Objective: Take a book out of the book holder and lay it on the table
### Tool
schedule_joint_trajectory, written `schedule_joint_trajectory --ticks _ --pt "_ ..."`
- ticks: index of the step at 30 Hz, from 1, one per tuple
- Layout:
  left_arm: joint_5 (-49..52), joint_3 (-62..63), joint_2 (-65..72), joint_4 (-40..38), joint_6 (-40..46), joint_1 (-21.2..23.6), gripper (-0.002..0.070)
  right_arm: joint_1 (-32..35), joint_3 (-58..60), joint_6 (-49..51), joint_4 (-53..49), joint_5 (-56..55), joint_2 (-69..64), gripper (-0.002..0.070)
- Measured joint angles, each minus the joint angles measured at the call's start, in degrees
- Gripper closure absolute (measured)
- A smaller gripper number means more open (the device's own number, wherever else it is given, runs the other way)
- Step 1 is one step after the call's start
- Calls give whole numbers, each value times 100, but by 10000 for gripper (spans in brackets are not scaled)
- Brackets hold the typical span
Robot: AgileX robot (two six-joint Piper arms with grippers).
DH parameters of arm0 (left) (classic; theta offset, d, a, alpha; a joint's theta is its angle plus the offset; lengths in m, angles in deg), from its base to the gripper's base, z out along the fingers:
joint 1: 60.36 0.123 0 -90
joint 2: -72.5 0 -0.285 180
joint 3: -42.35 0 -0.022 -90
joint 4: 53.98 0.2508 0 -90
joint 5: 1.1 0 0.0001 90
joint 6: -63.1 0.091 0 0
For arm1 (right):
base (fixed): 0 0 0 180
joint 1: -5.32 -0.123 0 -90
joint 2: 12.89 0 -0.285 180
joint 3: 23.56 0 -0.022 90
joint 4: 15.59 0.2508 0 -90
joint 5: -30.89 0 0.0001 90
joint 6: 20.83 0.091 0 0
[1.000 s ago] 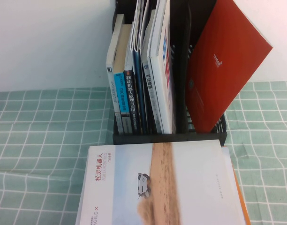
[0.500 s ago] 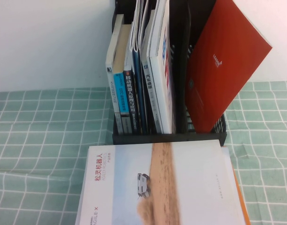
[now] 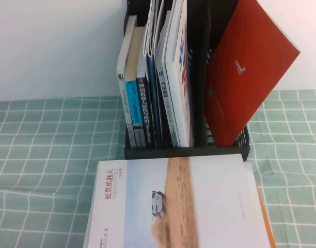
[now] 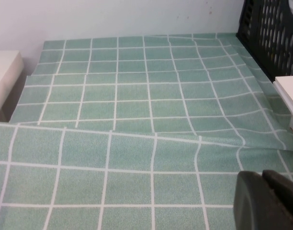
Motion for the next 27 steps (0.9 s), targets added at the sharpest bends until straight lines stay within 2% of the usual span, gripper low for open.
schedule_joint_trajectory --ticks 4,27 --pt "0 0 0 0 -13 0 676 331 108 -164 180 103 0 673" --pt "0 0 0 0 -57 0 676 336 121 -140 349 230 0 673"
